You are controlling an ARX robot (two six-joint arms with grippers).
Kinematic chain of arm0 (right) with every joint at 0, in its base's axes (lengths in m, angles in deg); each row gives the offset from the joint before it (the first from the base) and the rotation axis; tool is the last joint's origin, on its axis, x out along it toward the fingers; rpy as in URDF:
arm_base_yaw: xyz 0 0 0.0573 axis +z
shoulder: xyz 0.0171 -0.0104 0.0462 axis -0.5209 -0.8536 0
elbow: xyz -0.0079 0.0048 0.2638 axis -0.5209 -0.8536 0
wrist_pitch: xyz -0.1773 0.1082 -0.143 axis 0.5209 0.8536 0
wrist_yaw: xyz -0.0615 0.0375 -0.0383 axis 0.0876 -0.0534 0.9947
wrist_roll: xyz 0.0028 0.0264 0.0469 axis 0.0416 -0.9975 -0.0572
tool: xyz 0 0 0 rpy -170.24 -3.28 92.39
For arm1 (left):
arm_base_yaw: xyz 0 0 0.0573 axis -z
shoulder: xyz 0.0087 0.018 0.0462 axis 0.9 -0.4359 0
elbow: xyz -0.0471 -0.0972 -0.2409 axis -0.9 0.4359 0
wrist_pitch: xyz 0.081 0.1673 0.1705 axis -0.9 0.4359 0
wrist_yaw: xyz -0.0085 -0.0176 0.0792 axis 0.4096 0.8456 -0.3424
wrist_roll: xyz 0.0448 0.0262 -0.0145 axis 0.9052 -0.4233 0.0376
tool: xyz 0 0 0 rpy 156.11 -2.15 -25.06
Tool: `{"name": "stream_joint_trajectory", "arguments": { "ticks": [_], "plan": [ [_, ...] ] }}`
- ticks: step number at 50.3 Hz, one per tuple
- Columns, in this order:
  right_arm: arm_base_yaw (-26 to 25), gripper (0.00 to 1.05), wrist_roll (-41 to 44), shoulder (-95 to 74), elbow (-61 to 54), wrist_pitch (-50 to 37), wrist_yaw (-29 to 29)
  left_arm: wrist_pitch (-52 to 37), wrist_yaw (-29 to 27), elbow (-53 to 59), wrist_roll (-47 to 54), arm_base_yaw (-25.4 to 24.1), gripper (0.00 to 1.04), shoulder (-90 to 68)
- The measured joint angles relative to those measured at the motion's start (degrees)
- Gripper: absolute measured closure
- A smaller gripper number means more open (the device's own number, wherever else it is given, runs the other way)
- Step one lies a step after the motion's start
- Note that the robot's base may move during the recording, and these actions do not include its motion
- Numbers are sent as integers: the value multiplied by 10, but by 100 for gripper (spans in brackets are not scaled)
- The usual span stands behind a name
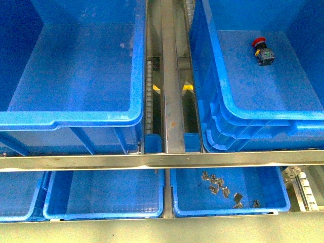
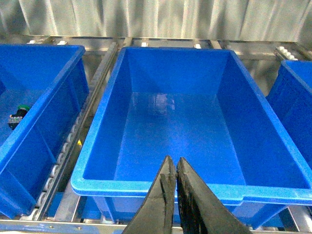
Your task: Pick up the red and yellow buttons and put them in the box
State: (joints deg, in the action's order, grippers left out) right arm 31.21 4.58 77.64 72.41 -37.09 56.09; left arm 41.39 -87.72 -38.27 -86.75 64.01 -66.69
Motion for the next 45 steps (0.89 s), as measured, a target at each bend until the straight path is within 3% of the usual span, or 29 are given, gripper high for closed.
{"name": "stream_joint_trajectory", "arguments": {
  "ticks": [3,5,18,45],
  "plan": [
    [0,101,0,28,0,29,1,0,0,0,0,0,102,0],
    [1,101,0,73,0,92,0,0,0,0,0,0,102,0],
    [1,101,1,100,0,103,0,0,0,0,0,0,102,0],
    [1,12,1,101,0,103,2,0,1,0,0,0,102,0]
  ]
}}
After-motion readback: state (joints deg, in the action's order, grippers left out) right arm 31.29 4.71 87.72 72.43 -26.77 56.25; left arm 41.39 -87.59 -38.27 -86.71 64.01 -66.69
